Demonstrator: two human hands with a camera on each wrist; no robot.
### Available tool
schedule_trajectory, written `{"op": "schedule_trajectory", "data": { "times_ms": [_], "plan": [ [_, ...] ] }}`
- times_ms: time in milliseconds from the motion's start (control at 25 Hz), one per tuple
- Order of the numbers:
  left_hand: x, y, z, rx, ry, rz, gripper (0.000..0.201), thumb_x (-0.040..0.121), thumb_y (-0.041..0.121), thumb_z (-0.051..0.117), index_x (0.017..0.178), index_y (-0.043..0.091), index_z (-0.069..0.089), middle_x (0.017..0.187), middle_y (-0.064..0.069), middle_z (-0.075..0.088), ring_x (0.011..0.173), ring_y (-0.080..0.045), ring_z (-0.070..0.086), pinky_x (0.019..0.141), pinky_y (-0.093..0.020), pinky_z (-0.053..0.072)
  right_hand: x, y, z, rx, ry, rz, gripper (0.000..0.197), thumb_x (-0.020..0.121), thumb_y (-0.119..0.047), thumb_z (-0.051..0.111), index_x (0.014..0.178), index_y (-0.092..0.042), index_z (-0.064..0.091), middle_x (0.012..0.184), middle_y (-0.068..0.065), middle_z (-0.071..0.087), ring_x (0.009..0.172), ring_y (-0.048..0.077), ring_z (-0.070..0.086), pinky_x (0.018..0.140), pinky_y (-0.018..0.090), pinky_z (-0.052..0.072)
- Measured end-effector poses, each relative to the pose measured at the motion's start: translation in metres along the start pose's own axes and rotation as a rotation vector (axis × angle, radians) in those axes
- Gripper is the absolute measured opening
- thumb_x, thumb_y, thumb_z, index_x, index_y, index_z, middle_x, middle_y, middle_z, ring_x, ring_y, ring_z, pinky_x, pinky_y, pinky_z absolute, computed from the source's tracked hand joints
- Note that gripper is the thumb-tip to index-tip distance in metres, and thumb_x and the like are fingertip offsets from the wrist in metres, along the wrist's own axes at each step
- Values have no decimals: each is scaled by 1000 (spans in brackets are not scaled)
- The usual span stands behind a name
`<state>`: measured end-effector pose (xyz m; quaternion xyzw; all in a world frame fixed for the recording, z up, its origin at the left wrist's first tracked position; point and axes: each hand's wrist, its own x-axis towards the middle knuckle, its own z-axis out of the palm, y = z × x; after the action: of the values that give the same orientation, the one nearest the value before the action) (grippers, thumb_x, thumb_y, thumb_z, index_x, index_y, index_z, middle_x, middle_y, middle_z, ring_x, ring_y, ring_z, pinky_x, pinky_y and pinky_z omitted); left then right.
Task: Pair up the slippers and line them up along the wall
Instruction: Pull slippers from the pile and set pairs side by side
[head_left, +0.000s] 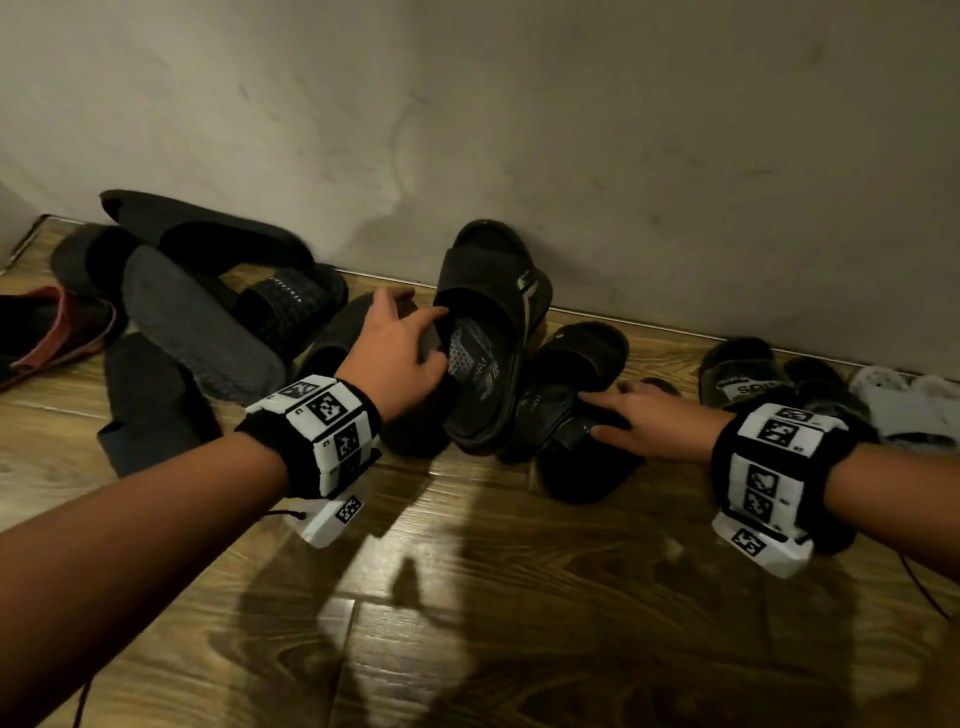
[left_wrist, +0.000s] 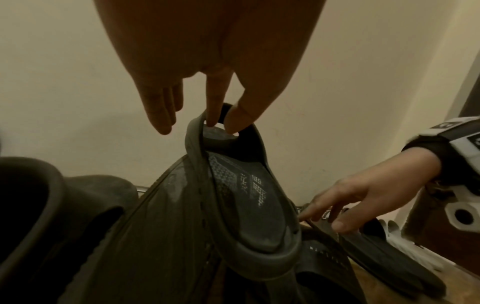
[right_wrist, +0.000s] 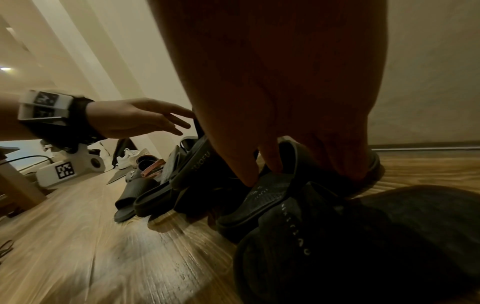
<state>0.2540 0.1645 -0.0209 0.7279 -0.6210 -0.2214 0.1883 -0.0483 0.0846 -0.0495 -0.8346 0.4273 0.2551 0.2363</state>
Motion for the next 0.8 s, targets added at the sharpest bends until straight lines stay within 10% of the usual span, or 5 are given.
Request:
{"op": "schedule_trajectory", "data": {
  "times_ms": [200,440,800],
  "plan": [
    [13,7,1,116,-131,76,72,84,31,60,146,13,28,159,-19,0,143,-40,18,119,-42,22,18,-10,-6,143,-56,23,61,97,-41,49,147,-10,33,147,17,45,133,29,45,107,31,35],
    [11,3,-1,150,-88,86,69,86,29,56,143,3,27,158,-18,11,135,-39,26,117,-44,26,22,-6,-18,381,28,119,62,94,-45,53,144,-12,37,140,9,53,120,21,54,94,24,38],
    [12,11,-10,42,-28,238,62,84,18,63,139,0,40,150,-21,30,140,-33,30,119,-36,22,-46,42,-57,512,300,131,70,91,-49,53,146,-9,36,139,8,55,125,19,53,107,31,38]
  ]
}}
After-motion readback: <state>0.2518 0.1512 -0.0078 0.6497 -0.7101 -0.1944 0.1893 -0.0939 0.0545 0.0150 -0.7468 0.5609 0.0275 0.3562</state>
